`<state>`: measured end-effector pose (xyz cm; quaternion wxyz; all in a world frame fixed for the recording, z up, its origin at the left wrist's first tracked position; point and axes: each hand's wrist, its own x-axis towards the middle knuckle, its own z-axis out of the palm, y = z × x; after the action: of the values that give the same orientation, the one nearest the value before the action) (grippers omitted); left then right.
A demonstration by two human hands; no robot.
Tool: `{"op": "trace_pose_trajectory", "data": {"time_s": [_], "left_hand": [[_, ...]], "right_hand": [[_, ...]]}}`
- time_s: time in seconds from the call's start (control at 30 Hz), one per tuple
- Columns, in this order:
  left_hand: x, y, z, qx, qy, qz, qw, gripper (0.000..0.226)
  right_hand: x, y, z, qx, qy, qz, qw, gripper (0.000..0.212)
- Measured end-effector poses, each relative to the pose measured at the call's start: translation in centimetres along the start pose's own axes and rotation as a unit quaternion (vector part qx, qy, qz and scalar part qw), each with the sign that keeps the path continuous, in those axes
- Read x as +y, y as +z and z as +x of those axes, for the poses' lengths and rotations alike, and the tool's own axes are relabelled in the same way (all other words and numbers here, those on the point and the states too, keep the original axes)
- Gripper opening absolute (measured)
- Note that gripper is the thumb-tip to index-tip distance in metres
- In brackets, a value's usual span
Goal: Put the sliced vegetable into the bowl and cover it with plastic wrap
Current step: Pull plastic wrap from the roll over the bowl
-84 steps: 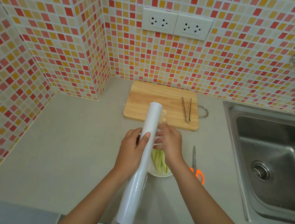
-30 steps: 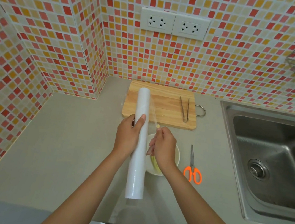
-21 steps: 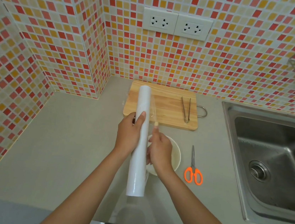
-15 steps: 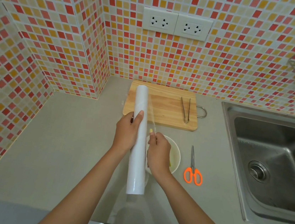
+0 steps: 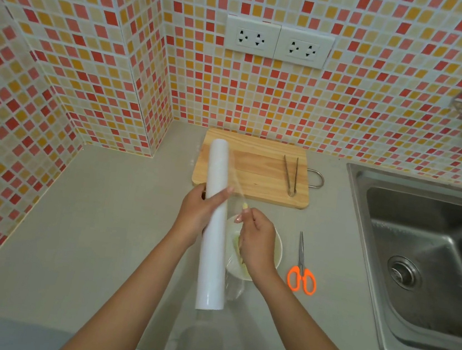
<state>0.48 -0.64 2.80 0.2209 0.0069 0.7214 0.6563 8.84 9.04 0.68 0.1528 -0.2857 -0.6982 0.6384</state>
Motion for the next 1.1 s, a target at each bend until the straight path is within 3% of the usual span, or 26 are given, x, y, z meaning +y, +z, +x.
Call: {"op": "trace_pose_trajectory", "data": {"time_s": [0.17,0.3,0.4,0.57,0.67,0.8,0.93,1.1], "left_hand": [[-0.1,0.2,-0.2,0.029,0.016,-0.035,0.999,0.040],[-0.3,0.3,-0.4,-0.005,0.012,-0.042,0.999,0.031],[-0.2,0.3,-0.3,-0.041,-0.020,-0.072,0.996,0.037],[-0.7,0.7,-0.6,-0.030,0.000,-0.032,0.999,0.032],[-1.0,0.9,-0.8,-0.028,0.028,0.008,0.999,0.023],[-1.3,1.6,-1.2,-0.027,0.066,0.053,0.996,0.014],[-1.2,2.2,-1.8,-0.035,0.080,0.073,0.993,0.018],[-1.3,1.9,-2.0,-0.031,0.076,0.093,0.992,0.017]], "right_hand": [[0.2,-0.8,-0.9,0.009,0.023,0.049,0.999,0.035],[0.0,-1.4,-0.9,0.042,0.027,0.065,0.997,0.036],[0.4,-1.5,-0.7,0.061,0.027,0.059,0.996,0.038],[1.2,-2.3,0.0,-0.018,0.040,0.053,0.998,0.047],[0.3,-2.9,1.7,-0.003,0.053,0.010,0.999,0.056],[-2.3,-2.2,4.9,0.009,-0.020,-0.111,0.994,0.056],[-3.8,-0.9,6.9,-0.015,-0.069,-0.247,0.966,0.044],[-3.4,-0.4,7.6,-0.002,-0.124,-0.238,0.963,0.033]]}}
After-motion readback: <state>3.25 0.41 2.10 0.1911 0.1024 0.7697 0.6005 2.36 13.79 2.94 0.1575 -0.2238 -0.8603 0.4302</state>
